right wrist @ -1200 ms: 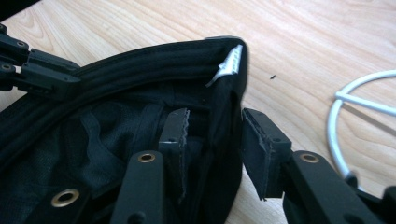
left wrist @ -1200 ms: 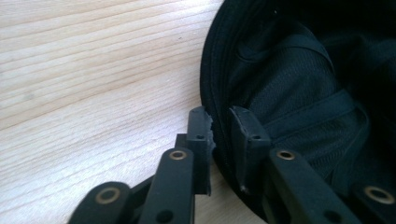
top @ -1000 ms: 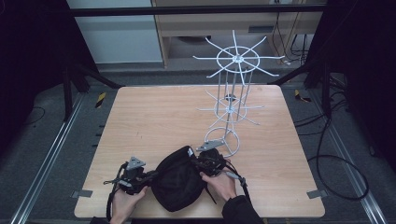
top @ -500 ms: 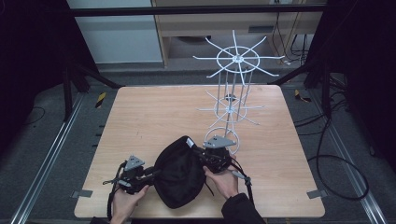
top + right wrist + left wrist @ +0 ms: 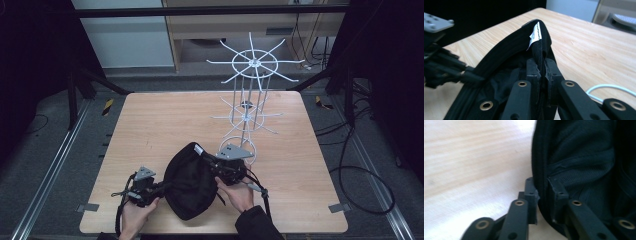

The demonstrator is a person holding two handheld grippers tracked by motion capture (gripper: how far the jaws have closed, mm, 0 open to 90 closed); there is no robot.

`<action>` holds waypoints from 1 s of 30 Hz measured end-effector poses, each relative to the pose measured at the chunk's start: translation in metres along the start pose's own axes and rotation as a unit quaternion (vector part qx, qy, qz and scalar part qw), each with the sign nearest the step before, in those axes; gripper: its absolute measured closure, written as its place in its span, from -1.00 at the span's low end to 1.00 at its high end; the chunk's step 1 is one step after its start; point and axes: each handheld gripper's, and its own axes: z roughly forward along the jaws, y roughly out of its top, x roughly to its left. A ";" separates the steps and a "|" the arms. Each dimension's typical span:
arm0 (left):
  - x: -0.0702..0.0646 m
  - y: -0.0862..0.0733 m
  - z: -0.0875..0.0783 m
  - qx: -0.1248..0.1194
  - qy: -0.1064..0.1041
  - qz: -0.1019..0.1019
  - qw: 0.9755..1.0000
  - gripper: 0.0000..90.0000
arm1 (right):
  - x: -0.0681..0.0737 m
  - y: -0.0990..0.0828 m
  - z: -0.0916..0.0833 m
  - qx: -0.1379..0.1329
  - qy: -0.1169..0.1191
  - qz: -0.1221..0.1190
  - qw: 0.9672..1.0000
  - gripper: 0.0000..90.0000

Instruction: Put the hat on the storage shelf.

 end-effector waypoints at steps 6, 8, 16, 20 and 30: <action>0.006 0.017 0.007 -0.047 0.017 -0.010 0.999 0.84 | 0.001 0.010 -0.010 -0.020 0.021 -0.022 0.999 0.86; 0.006 0.021 0.010 -0.053 0.019 -0.009 0.998 0.84 | 0.001 0.011 -0.011 -0.023 0.024 -0.027 0.999 0.86; 0.016 0.038 0.031 -0.076 0.020 -0.024 0.997 0.83 | 0.005 0.011 -0.020 -0.020 0.042 -0.039 0.998 0.86; 0.019 0.039 0.035 -0.078 0.014 -0.026 0.997 0.81 | 0.007 0.009 -0.021 -0.016 0.042 -0.044 0.998 0.86; 0.019 0.033 0.027 -0.055 -0.007 -0.016 0.998 0.56 | 0.005 0.007 -0.024 -0.020 -0.005 -0.041 0.999 0.87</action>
